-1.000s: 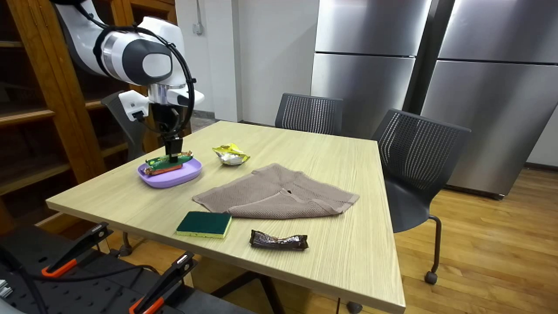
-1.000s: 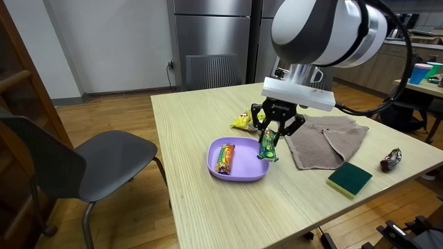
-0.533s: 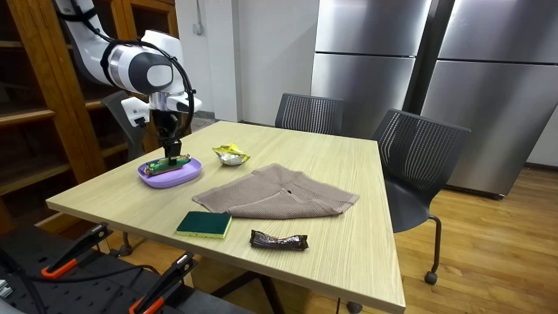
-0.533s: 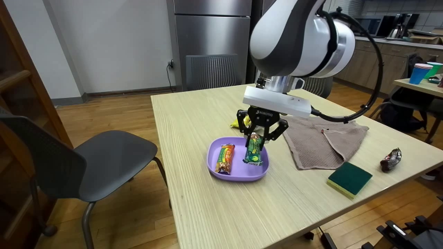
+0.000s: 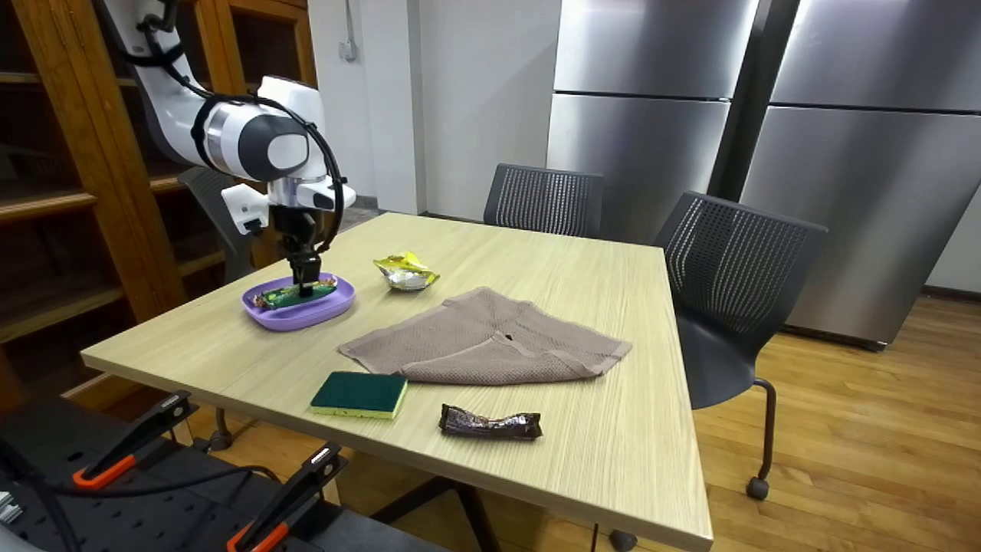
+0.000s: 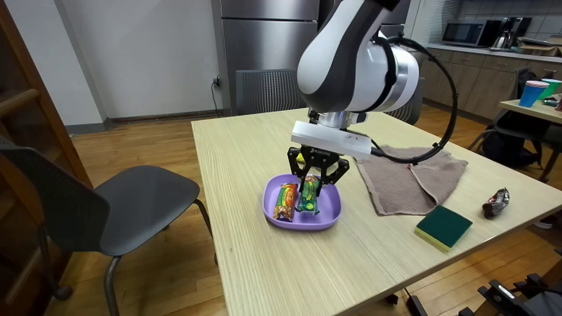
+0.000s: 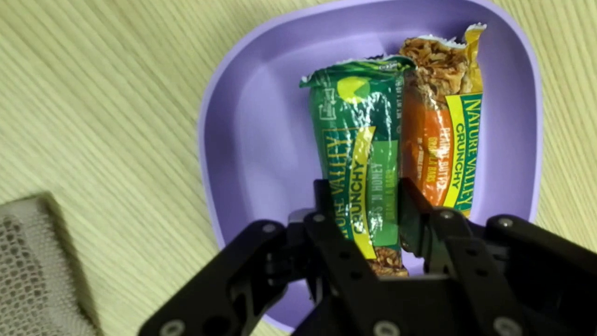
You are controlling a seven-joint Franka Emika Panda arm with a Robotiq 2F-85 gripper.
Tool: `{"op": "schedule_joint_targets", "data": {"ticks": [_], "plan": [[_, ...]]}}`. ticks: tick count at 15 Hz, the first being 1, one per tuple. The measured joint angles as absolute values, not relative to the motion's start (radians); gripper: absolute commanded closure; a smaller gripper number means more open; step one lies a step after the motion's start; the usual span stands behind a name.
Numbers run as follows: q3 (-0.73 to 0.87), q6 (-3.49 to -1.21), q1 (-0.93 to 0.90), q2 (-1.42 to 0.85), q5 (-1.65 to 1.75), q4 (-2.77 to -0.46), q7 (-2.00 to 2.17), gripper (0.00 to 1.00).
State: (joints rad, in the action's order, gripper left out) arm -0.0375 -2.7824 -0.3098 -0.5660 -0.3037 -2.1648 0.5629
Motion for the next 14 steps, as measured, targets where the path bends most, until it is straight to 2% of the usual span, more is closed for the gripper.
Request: {"op": "schedule_joint_targets", "data": {"ticks": [10,11,12,13,14], "plan": [[-0.027,-2.781,-0.325,-0.634,-0.304,-2.105,0.570,0.87],[-0.027,-2.781,-0.325,-0.634,-0.304,-2.104,0.570,0.78],[-0.026,-2.781,-0.325,-0.634,-0.304,-2.104,0.570,0.37],[-0.026,-2.781,-0.325,-0.634,-0.304,-2.104,0.570,0.36],[-0.026,-2.781,-0.325,-0.634,-0.304,-2.104,0.571,0.29]]}}
